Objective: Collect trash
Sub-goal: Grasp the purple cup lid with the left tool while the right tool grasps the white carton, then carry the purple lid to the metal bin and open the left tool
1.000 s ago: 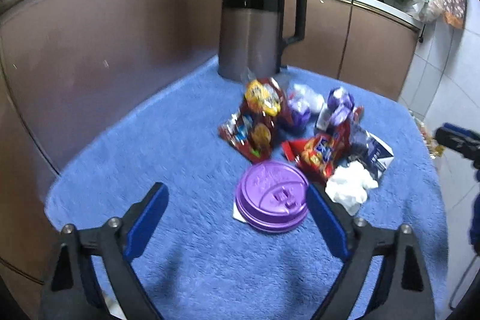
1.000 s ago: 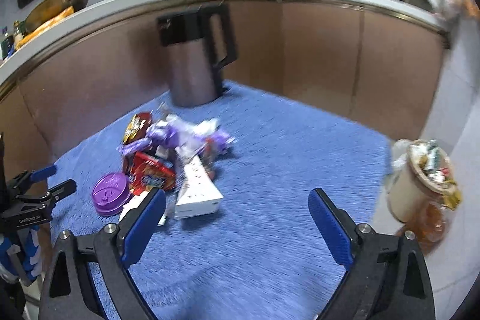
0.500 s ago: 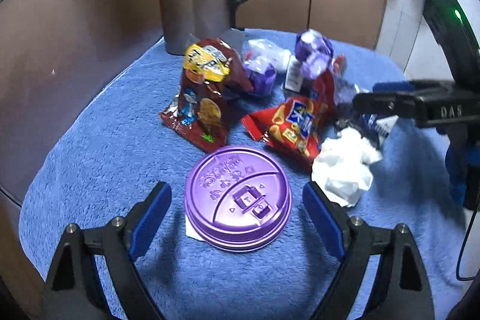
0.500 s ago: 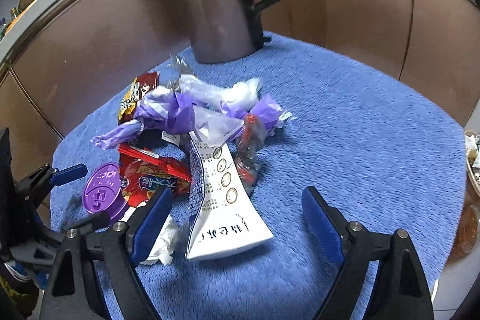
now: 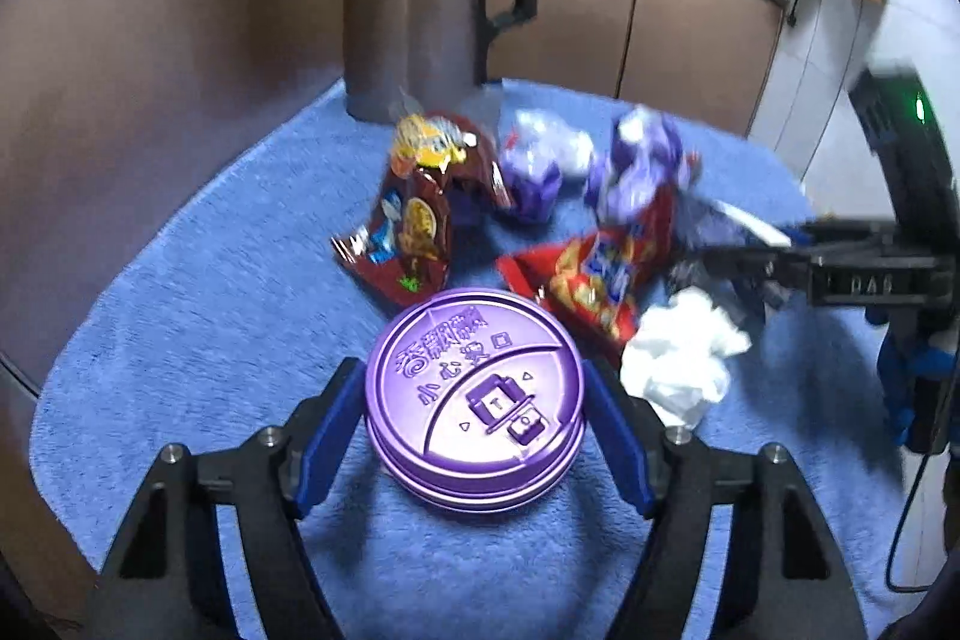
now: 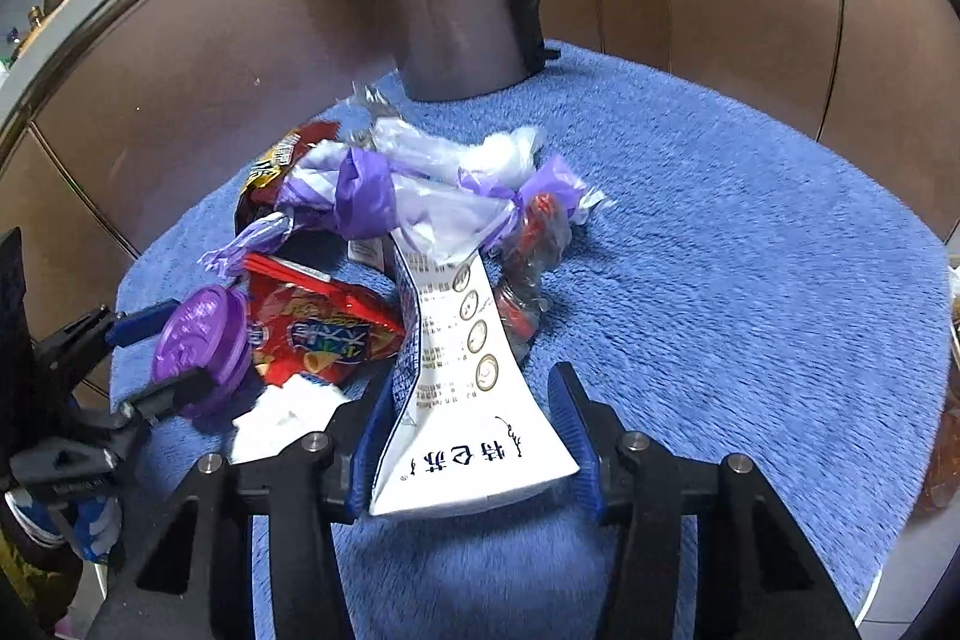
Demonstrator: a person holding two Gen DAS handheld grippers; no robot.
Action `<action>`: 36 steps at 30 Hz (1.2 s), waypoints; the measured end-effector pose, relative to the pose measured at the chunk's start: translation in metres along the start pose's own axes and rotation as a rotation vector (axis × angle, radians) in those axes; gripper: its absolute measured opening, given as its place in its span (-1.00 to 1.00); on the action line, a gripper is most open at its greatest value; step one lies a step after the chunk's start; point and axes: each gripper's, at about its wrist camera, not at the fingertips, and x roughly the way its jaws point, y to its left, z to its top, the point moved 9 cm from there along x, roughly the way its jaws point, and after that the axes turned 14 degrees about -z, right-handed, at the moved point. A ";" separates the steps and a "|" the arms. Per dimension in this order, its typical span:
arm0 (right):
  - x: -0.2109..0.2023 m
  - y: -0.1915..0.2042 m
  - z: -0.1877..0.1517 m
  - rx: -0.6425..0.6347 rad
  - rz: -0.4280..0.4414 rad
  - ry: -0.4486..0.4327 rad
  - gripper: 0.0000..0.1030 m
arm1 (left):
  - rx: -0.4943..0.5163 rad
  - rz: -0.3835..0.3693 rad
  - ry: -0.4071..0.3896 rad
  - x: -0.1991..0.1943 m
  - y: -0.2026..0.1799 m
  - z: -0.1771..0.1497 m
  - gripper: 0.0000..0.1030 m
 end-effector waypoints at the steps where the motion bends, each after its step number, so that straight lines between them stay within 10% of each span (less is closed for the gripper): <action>1: -0.006 -0.001 0.001 0.004 0.001 -0.009 -0.06 | -0.013 -0.008 -0.025 -0.012 0.001 0.006 0.38; 12: -0.072 -0.021 -0.014 0.043 0.000 -0.105 -0.06 | -0.024 0.003 -0.160 -0.095 -0.013 0.041 0.38; 25: -0.114 -0.095 -0.080 0.088 -0.103 -0.061 -0.06 | 0.171 -0.237 -0.098 -0.054 -0.178 0.047 0.38; 36: -0.132 -0.117 -0.114 0.100 -0.103 -0.063 -0.07 | 0.220 -0.278 -0.075 -0.036 -0.222 0.055 0.38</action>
